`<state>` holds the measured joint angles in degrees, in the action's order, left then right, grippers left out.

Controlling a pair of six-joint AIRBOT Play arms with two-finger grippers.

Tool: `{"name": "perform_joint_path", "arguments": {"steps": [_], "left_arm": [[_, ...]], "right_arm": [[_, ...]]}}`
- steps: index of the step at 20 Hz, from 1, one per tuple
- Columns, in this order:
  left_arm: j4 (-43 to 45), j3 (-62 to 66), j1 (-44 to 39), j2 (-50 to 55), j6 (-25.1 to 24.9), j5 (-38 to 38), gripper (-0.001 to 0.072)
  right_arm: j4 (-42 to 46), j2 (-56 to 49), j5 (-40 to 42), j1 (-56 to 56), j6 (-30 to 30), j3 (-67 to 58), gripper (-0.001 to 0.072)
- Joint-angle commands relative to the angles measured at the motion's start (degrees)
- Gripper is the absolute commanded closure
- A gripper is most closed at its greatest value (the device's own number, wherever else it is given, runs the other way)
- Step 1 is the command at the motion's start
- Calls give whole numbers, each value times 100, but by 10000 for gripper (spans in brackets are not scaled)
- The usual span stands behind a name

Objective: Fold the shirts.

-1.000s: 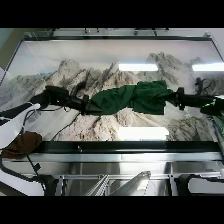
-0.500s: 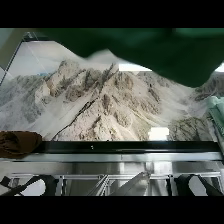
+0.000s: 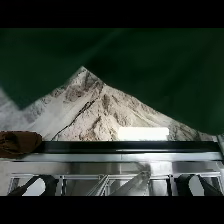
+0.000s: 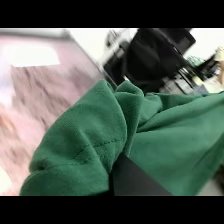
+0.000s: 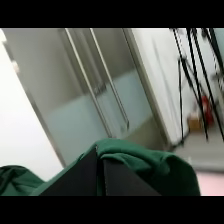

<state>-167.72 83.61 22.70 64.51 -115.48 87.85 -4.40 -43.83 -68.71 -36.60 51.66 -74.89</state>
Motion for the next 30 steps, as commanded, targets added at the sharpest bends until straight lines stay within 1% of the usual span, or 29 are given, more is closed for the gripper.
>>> {"name": "perform_joint_path", "arguments": {"steps": [1,2,4,5,6,7,8,10,13,15,17,18,20,22,25,27,28,29,30], "left_arm": [[774,-1349,-1084,719,-48,-116,675],[962,-1545,-1366,1078,-72,-271,674],[1084,-1803,-1722,1810,-291,-608,674],[1080,-1825,-1799,2194,-321,-715,637],[1060,-1792,-1814,2577,-319,-778,394],[1056,-1685,-1788,2953,-313,-772,110],[1040,-1519,-1714,3292,-188,-664,-11],[1005,-1084,-1478,3773,-63,-173,-11],[1034,-481,-1073,4092,146,433,-10],[1073,-435,-846,4044,157,575,-10],[1132,-778,-684,3849,155,603,-8],[1309,-999,-614,3744,149,575,-8],[1805,-1491,-516,3567,149,435,-7],[2155,-2063,-505,3412,153,131,-7],[2114,-2841,-732,3353,155,-525,-6],[2092,-3180,-999,3353,155,-1158,-6],[2061,-3254,-1126,3353,153,-1484,23],[1969,-3263,-1241,3351,153,-1729,125],[1899,-3217,-1333,3351,157,-1886,129]], "right_arm": [[1939,-444,-26,1102,483,605,685],[2312,-678,149,1508,503,990,685],[2730,-1296,960,2225,496,1917,685],[2830,-1727,1480,2470,494,2332,685],[2820,-2188,1856,2586,446,2605,685],[2820,-2697,1982,2603,337,2719,685],[2787,-3126,1908,2577,214,2708,686],[2485,-3679,1851,2415,-39,2695,686],[1965,-3823,1853,2087,-323,2693,685],[1912,-3818,1849,1853,-328,2688,685],[1904,-3801,1832,1633,-328,2688,686],[1792,-3748,1718,1541,-339,2686,686],[1239,-3550,1099,1427,-675,2686,686],[1163,-3357,1038,1432,-667,2686,686],[1180,-3366,984,1434,-584,2688,685],[1180,-3366,935,1482,-584,2688,685],[1185,-3366,925,1523,-586,2688,685],[1182,-3366,922,1569,-586,2688,685],[1180,-3366,925,1613,-588,2688,686]]}}
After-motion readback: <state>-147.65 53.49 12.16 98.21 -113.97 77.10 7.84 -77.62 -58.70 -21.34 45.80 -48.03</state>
